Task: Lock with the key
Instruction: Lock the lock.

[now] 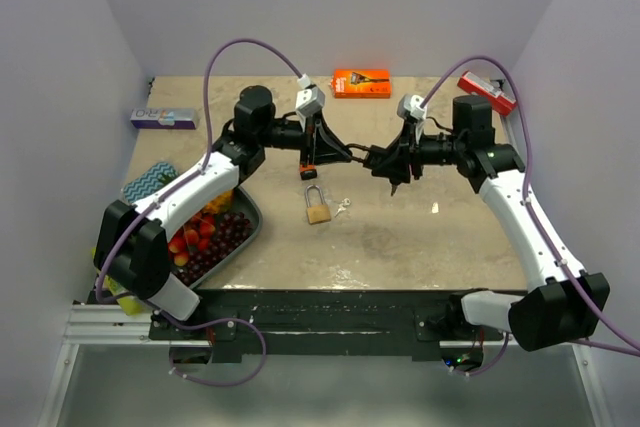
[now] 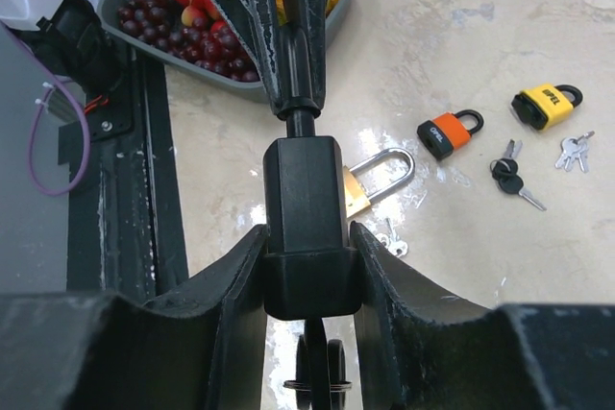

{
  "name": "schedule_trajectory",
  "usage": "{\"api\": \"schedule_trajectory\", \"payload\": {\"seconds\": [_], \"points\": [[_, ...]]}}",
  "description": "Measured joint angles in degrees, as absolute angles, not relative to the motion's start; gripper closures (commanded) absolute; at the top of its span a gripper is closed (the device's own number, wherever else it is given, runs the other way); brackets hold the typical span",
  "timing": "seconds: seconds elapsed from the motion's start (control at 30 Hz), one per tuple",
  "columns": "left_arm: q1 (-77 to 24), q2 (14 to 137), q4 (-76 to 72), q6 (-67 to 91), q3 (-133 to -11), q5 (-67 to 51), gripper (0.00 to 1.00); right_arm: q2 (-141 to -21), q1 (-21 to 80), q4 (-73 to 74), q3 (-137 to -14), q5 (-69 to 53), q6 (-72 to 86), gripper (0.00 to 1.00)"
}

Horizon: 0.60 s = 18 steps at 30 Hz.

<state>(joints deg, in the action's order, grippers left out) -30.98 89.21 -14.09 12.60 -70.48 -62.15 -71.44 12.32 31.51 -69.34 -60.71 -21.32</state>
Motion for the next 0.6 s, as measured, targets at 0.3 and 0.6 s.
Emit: {"api": "schedule_trajectory", "payload": {"seconds": [0.3,0.6], "points": [[-31.2,92.4,-21.5,17.6,-70.5,-62.4,1.00,-71.5,13.3,27.2,-66.9,-58.2,-19.3,1.00],[-34.8,93.7,-35.6,24.0,-70.5,-60.0,1.00,-74.0,16.8,21.6,-64.8,-60.5,-15.5,1.00]]}}
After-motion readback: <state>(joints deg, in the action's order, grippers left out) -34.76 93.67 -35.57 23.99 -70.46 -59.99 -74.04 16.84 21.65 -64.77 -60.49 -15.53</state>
